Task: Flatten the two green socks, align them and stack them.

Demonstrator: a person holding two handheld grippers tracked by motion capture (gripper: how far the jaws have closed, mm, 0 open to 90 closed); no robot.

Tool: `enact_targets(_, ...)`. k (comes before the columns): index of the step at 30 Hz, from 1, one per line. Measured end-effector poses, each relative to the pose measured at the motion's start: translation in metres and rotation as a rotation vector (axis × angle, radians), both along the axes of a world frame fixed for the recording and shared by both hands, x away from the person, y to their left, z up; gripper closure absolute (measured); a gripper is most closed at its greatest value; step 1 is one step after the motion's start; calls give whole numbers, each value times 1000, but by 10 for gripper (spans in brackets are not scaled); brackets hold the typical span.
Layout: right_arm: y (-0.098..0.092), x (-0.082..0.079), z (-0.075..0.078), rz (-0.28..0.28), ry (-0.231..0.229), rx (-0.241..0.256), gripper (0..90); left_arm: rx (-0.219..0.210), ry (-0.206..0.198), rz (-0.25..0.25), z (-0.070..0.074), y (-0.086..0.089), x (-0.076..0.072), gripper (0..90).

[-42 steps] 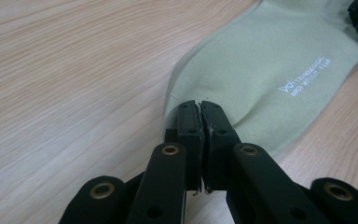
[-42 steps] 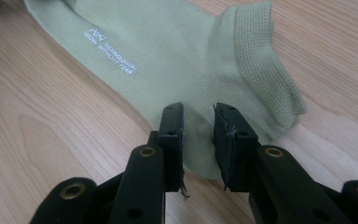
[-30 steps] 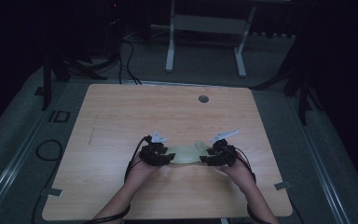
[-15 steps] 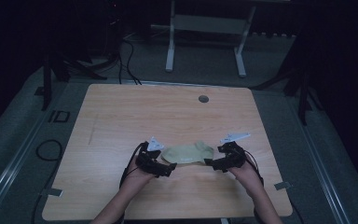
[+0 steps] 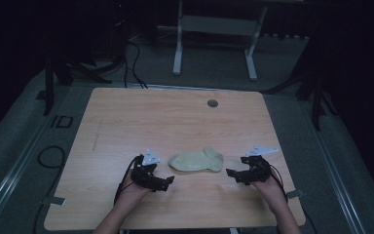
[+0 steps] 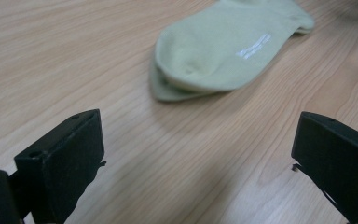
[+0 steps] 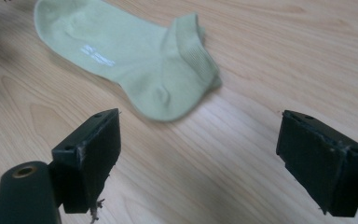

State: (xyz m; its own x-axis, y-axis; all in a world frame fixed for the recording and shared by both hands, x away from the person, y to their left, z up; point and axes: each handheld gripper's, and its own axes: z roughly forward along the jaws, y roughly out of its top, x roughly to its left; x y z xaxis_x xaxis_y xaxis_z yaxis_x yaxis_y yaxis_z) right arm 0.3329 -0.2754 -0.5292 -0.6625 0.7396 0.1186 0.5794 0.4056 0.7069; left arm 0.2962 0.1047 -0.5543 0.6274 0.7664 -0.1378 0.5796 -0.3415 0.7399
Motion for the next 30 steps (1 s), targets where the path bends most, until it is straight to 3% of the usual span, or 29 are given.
enact_targets(2, -5, -1, -2, -5, 3, -6, 138, 3, 18, 5, -1, 3, -3, 26)
enact_targets(10, -24, -12, -12, -32, 5, -15, 137, 31, -21, 35, -1, 20, -17, 25)
enact_targets(18, -44, -24, -13, -64, -15, -5, 137, 37, -30, 72, -8, 39, -26, 25)
enact_targets(26, -65, -37, -20, -110, -5, 7, 138, 1, -40, 108, -9, 60, -40, 26)
enact_targets(30, -74, -41, -22, -150, -7, 11, 138, 15, -34, 126, -10, 74, -45, 25)
